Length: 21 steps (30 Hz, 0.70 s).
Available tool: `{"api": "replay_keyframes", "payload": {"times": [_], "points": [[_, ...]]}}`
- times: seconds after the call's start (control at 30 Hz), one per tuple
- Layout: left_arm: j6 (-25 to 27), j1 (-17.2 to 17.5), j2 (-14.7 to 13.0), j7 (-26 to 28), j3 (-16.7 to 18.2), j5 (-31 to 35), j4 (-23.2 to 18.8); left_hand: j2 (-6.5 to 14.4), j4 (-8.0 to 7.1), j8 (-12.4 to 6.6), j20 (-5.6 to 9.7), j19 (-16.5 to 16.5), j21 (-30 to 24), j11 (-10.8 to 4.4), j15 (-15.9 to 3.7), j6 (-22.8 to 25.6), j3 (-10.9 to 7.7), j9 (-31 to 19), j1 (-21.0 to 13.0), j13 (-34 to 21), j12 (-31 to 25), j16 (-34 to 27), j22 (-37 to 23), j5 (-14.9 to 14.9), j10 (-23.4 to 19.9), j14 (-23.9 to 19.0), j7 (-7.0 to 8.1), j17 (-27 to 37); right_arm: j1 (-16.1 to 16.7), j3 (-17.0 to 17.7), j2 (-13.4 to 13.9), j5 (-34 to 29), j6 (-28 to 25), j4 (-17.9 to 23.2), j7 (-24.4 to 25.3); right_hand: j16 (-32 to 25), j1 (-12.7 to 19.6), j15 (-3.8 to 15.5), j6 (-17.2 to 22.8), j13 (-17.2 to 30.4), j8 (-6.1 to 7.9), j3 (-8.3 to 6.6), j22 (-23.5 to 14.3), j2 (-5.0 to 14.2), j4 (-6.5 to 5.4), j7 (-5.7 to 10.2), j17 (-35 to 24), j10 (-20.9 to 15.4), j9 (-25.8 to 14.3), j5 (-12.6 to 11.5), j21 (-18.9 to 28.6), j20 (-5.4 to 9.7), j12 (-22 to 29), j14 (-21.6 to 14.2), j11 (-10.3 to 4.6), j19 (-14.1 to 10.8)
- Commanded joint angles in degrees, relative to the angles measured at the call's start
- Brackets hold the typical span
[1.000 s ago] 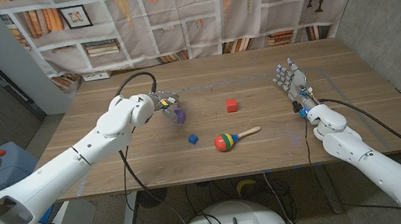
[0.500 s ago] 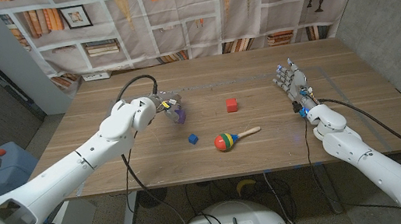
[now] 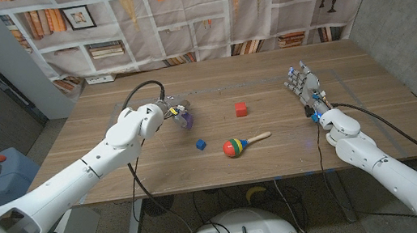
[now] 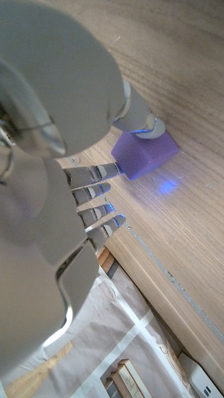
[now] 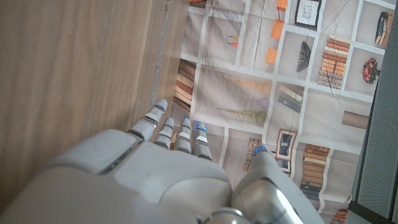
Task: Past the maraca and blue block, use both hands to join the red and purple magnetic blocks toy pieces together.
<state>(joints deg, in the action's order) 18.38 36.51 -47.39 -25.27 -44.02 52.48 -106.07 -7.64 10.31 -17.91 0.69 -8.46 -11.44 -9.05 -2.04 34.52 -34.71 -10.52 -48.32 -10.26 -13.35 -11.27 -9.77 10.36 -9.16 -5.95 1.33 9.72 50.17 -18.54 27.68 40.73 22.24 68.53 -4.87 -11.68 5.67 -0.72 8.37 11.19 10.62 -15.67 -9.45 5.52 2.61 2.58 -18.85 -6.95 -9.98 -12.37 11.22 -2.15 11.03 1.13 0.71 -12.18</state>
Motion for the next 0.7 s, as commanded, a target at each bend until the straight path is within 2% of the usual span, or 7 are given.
{"api": "replay_keyframes", "payload": {"times": [0.03, 0.1, 0.23, 0.7], "points": [[1.9, 1.1, 0.1, 1.7, -0.8, 2.5, -0.6, 0.0, 0.1, -0.06, -0.18, -1.4, -0.5, -0.23, -3.04, 1.1, 0.42, -0.4, -1.1, -0.2, -0.3, -0.4, -0.1, 0.1, -1.5, -1.4, -0.02, 0.2, 0.1, 0.0, -0.4, 0.1, 0.4, -0.2, 0.1, -0.4, -0.3, -0.28, 0.5, 0.0, 0.25, -0.3, -0.2, 0.61, 0.22, 0.34, -0.1, -0.7, -0.2, -0.5, -0.1, -0.07, 0.4, -0.2, 0.02, -0.3], [2.6, 1.6, 0.1, 2.4, -0.7, 3.3, -0.9, 0.0, 0.1, -0.29, -0.22, -2.1, -0.5, -0.31, -3.54, 2.2, 0.62, -0.4, -1.7, -0.2, -0.4, -0.6, -0.1, 0.1, -2.5, -2.8, 0.24, 0.2, 0.0, 0.0, -0.4, 0.1, 0.4, -0.3, 0.1, -0.5, -0.3, -0.28, 0.5, 0.0, 0.25, -0.3, -0.2, 0.63, 0.22, 0.35, -0.1, -0.8, -0.2, -0.5, -0.1, -0.09, 0.4, -0.3, -0.01, -0.3], [3.4, 1.8, 0.1, 1.6, -0.9, 4.3, -1.3, 0.3, -0.03, -0.67, -0.1, -3.5, -0.7, -0.58, -4.07, 4.2, 1.08, -0.5, -2.7, -0.2, -0.4, -0.7, -0.1, 0.2, -4.1, -4.4, -0.19, 0.2, 0.0, 0.0, -0.6, 0.1, 0.6, -0.4, 0.0, -0.5, -0.2, -0.28, 0.5, 0.0, 0.26, -0.31, -0.2, 0.64, 0.24, 0.34, -0.1, -0.9, -0.2, -0.5, 0.0, -0.08, 0.5, -0.4, 0.03, -0.4], [4.9, 3.7, 0.2, 5.2, 0.0, 6.5, -2.3, 1.5, -0.41, -2.68, 0.99, -7.7, -1.1, -1.69, -6.11, 14.3, 3.37, -0.7, -4.7, -0.1, -0.1, -0.7, -0.3, 0.6, -8.8, -9.5, 1.48, 0.3, 0.8, 0.1, 0.2, -0.3, 0.4, 1.0, 0.5, -0.6, -0.2, -0.23, 0.6, 0.0, 0.27, -0.35, -0.2, 0.72, 0.3, 0.38, 0.1, -0.9, -0.2, -0.5, -0.1, -0.09, 0.5, -0.5, 0.01, -0.5]]}}
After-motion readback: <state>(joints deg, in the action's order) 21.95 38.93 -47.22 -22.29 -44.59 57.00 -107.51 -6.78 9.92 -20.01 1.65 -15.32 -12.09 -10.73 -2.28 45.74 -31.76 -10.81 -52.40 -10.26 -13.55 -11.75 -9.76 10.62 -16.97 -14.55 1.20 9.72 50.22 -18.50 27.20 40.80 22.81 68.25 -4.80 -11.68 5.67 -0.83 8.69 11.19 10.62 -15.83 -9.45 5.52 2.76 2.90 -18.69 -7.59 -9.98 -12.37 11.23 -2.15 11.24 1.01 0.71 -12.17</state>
